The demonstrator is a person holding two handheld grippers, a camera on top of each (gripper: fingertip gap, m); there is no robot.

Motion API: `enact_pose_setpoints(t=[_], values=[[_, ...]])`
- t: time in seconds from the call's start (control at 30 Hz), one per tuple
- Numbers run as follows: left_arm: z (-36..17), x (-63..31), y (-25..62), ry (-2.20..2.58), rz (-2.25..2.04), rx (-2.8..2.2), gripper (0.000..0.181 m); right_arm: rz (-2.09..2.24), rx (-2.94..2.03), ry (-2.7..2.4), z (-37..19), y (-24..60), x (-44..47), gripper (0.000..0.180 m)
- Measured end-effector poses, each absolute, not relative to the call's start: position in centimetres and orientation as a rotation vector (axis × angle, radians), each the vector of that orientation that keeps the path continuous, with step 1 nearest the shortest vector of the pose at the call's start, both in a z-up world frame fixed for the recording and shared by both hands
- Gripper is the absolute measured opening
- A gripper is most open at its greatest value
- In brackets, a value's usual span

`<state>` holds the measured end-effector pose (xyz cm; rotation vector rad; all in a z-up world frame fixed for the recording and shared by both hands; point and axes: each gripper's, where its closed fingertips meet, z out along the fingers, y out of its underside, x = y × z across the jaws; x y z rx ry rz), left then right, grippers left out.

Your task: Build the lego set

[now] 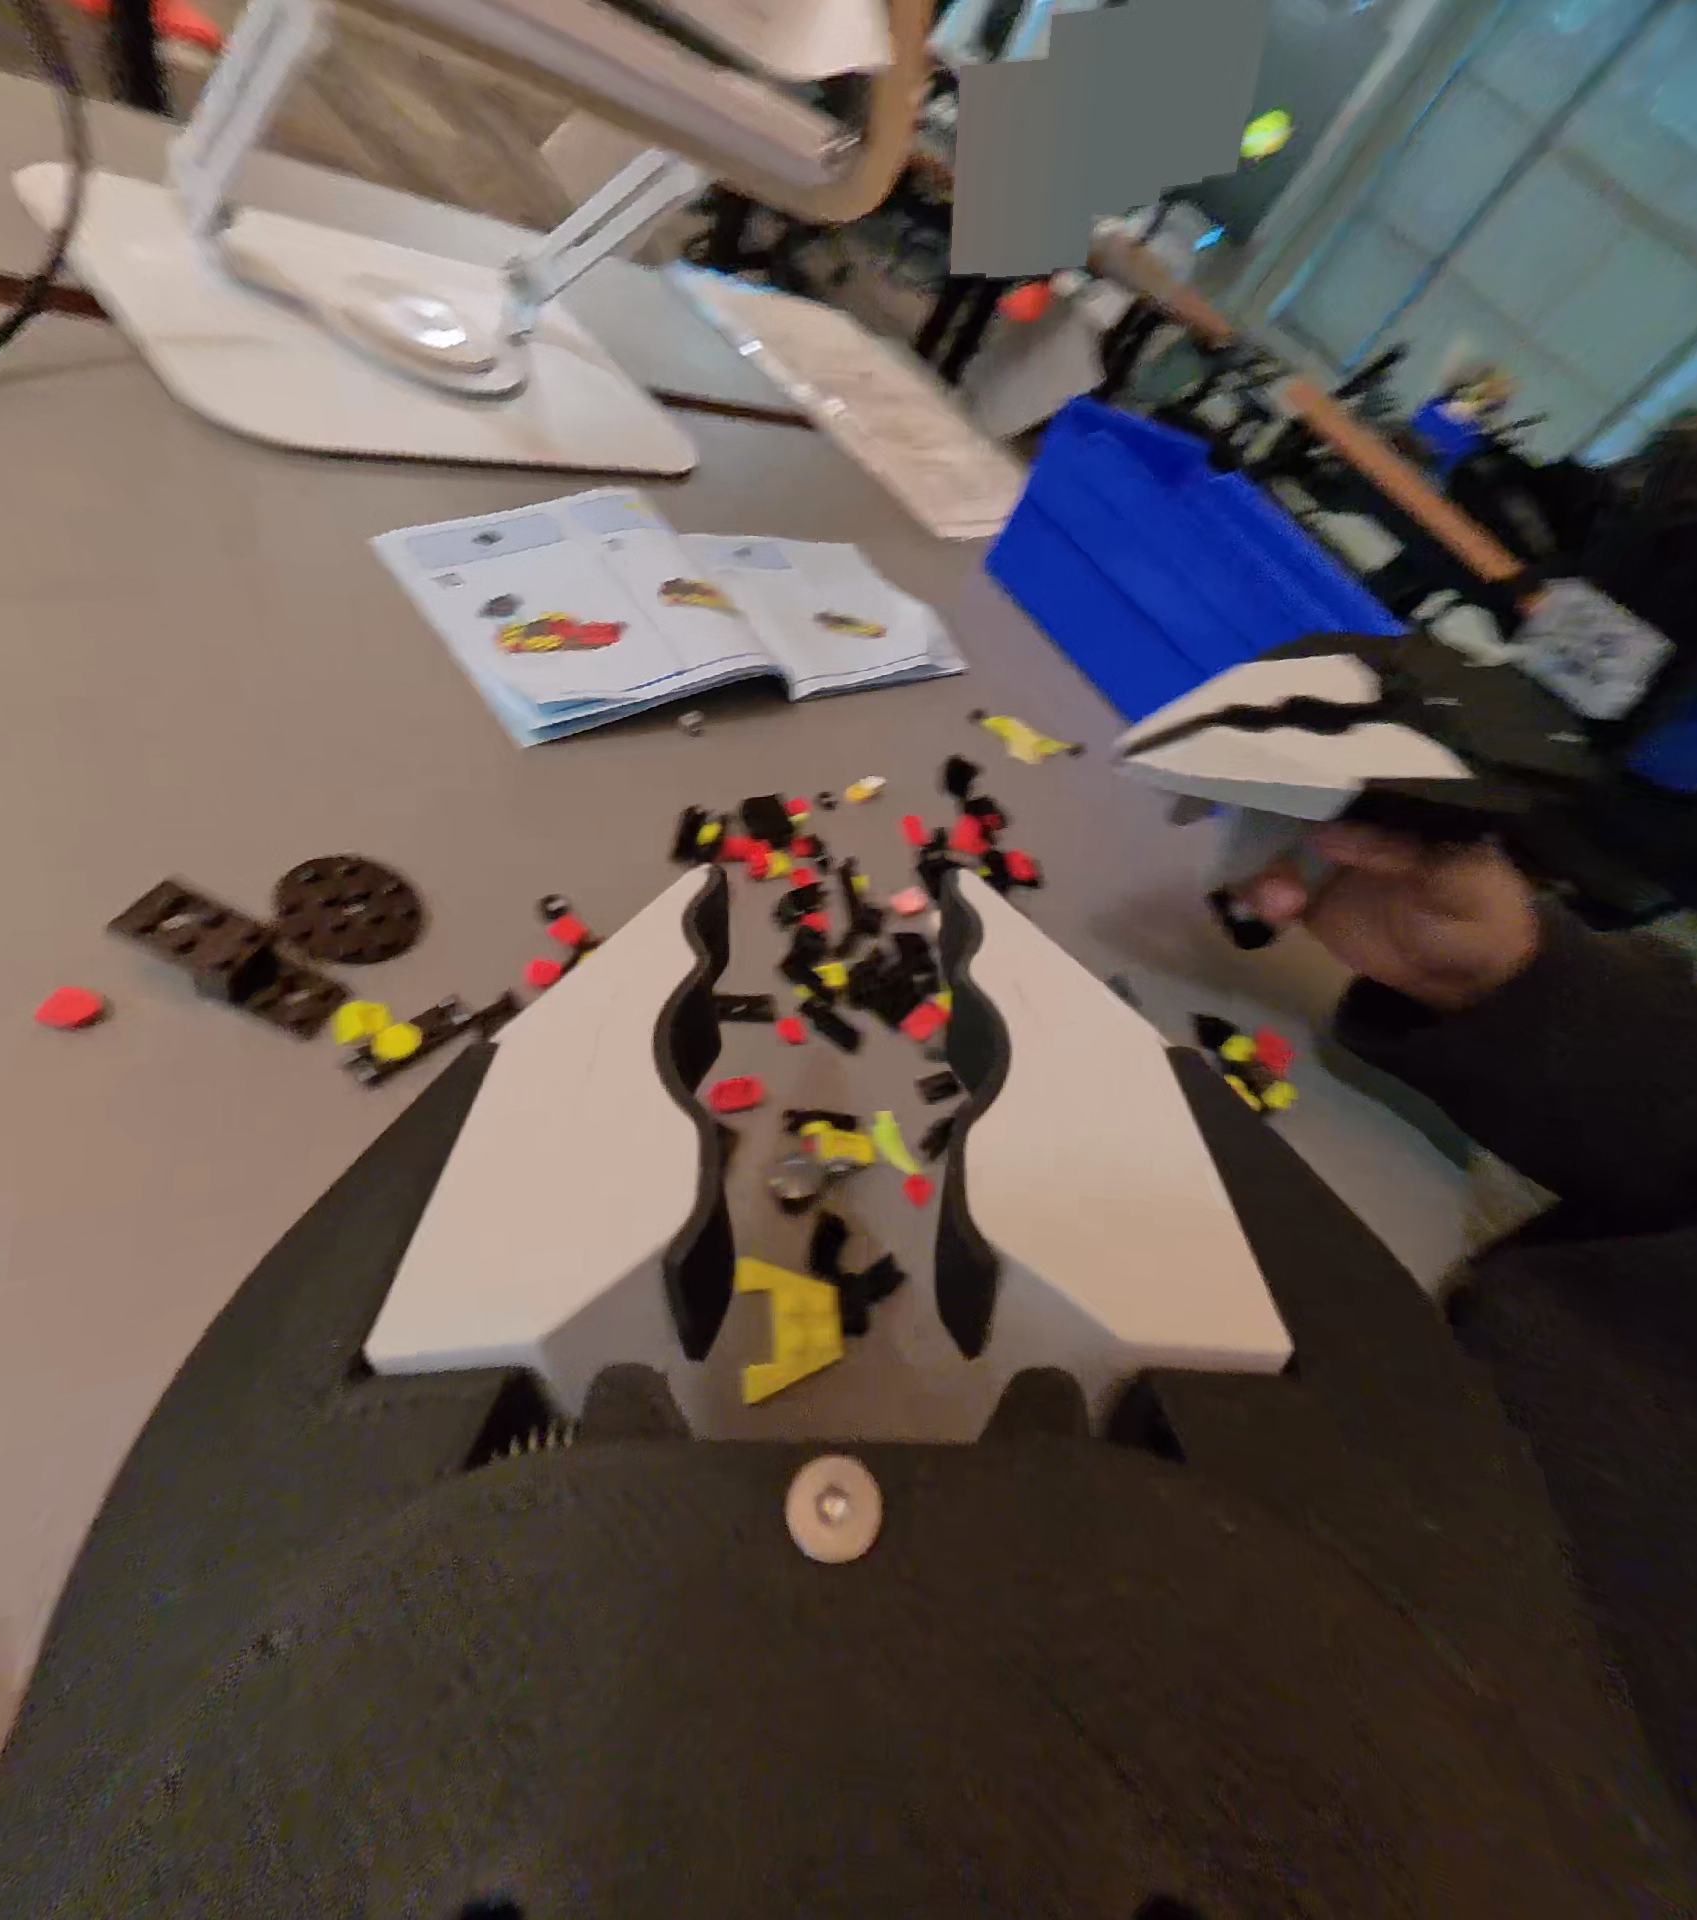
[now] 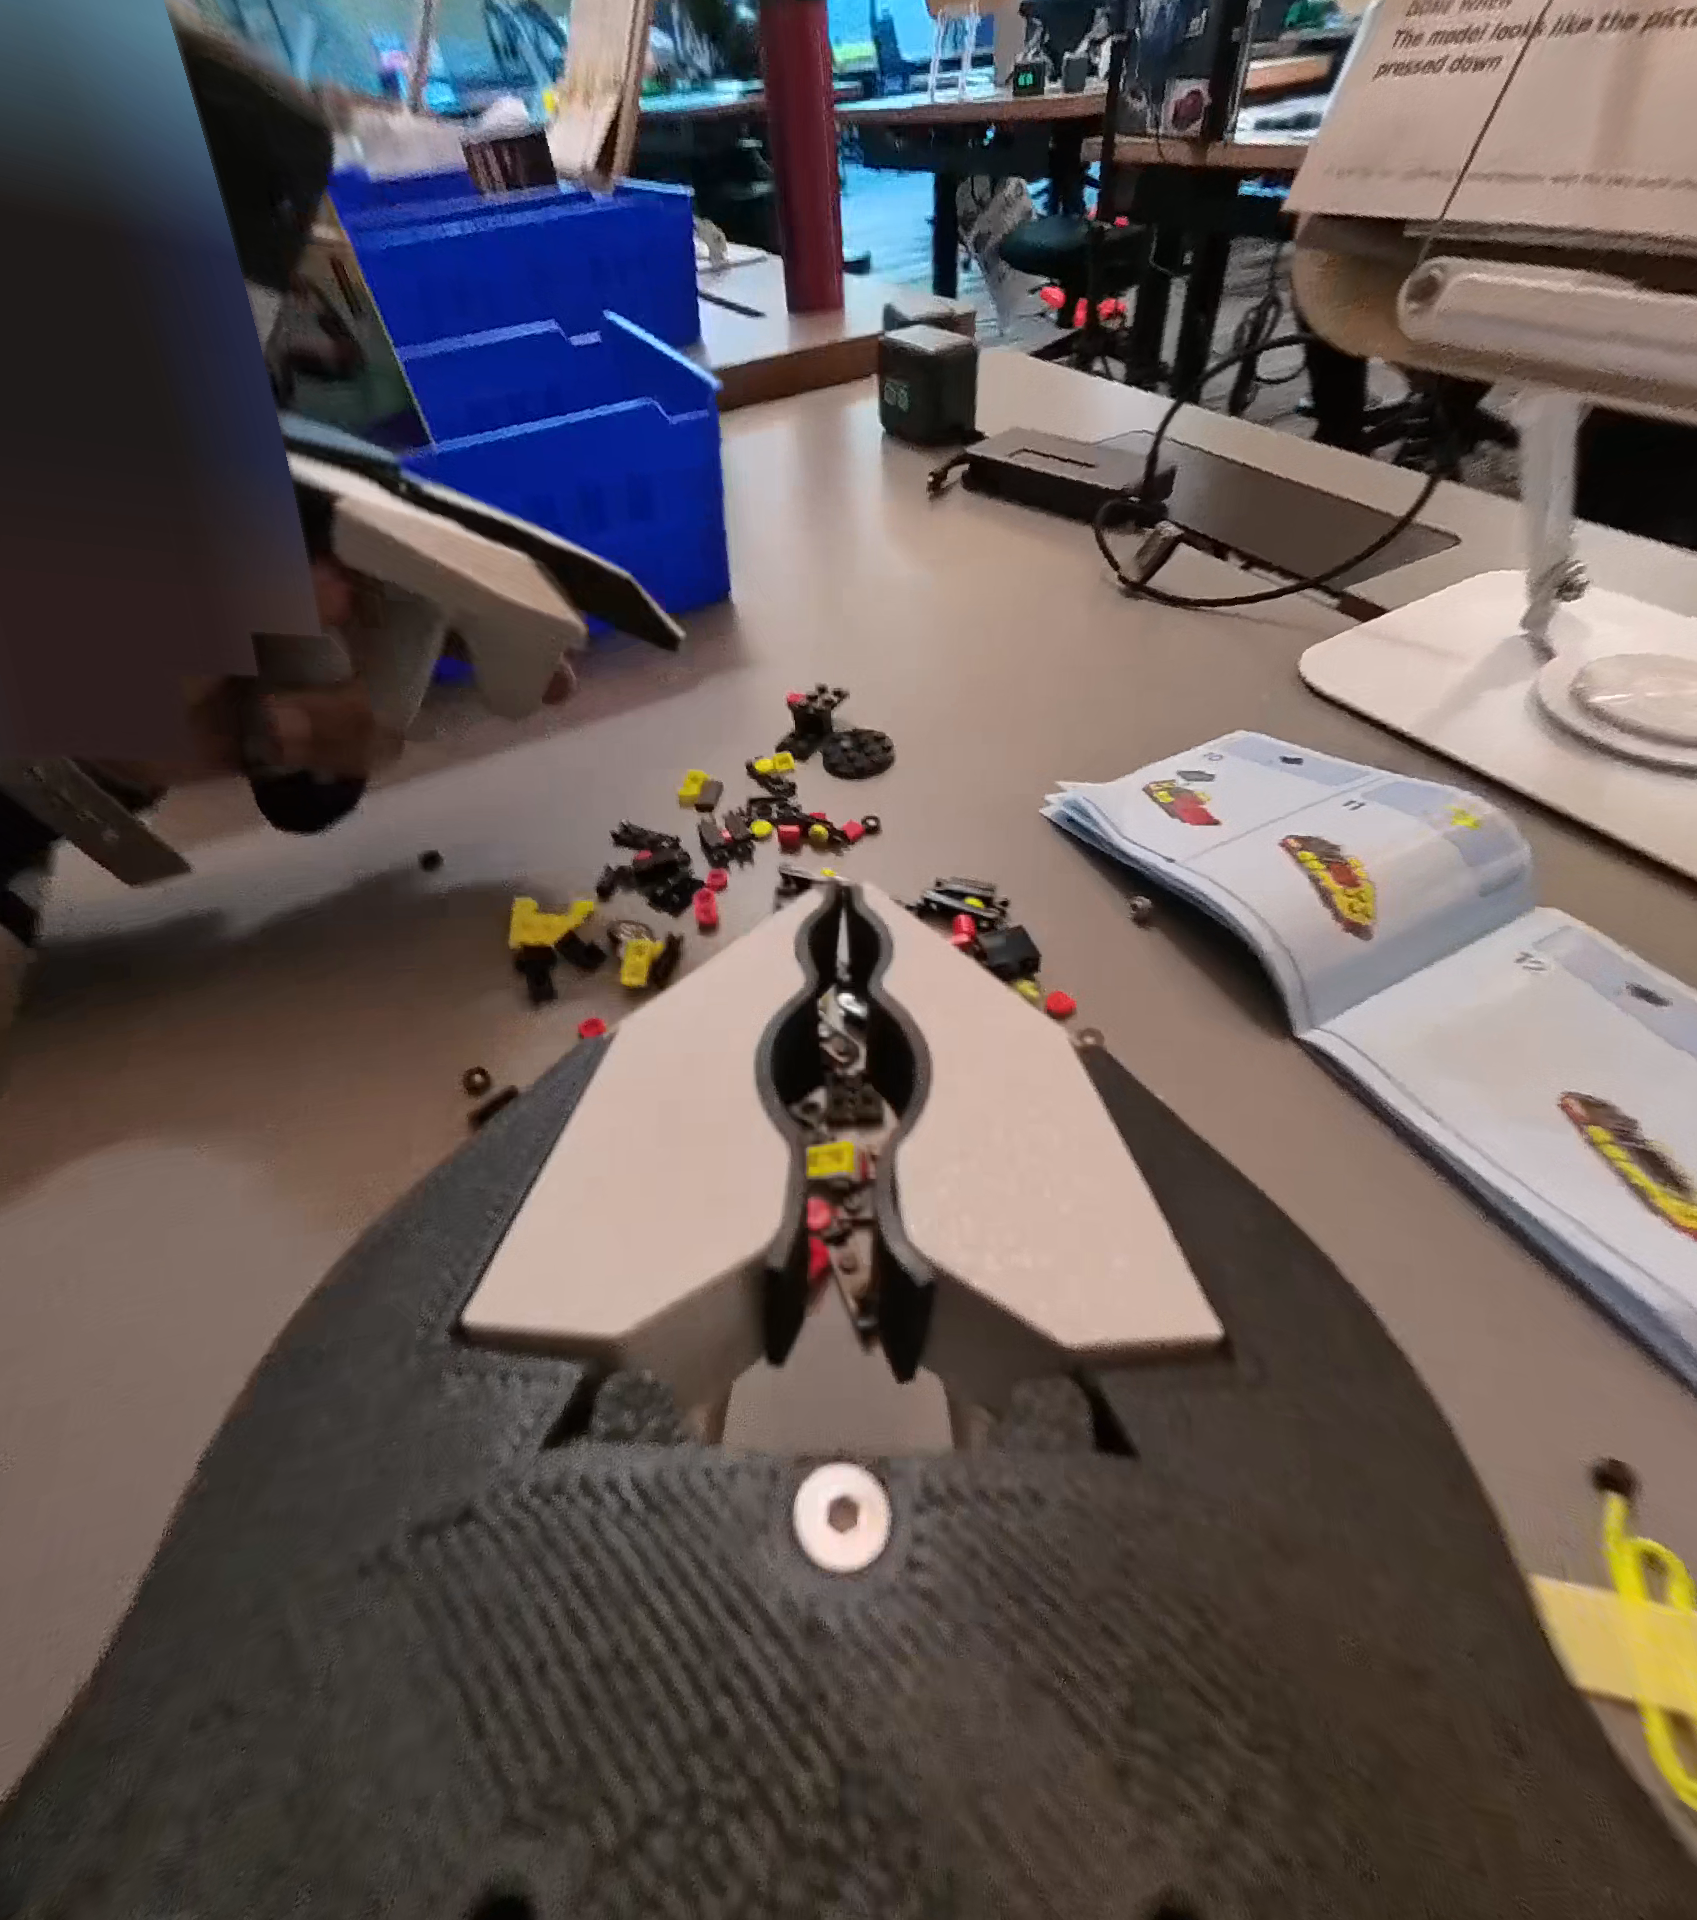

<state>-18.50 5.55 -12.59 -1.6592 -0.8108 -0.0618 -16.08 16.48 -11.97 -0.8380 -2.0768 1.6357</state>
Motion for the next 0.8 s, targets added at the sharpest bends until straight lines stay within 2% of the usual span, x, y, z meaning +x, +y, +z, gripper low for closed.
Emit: enact_pose_setpoints(t=[0.17, 0.23, 0.33, 0.5, 0.7, 0.8], values=[[-11.7, -17.7, 4.8, -0.767, 0.01, -1.645, 0.058, 1.687, -0.869, -2.092, -11.9, 15.6, -16.5, 0.001], [-12.0, -17.8, 4.3, -0.779, 0.055, -1.67, 0.071, 1.643, -0.833, -2.088, -11.9, 15.5, -16.7, 0.0], [-11.5, -17.4, 4.3, -0.754, 0.048, -1.657, 0.07, 1.641, -0.817, -2.099, -11.9, 15.1, -16.5, 0.0], [-12.4, -17.1, 4.8, -0.754, 0.019, -1.711, 0.057, 1.668, -0.856, -2.053, -11.2, 15.9, -16.8, 0.0], [-12.7, -16.9, 6.9, -0.691, -0.002, -1.764, 0.043, 1.788, -1.034, -1.745, -8.2, 21.6, -17.6, 0.0], [-13.1, -17.2, 8.4, -0.66, -0.017, -1.799, 0.016, 1.637, -0.977, -1.814, -9.1, 22.1, -16.9, 0.0]])
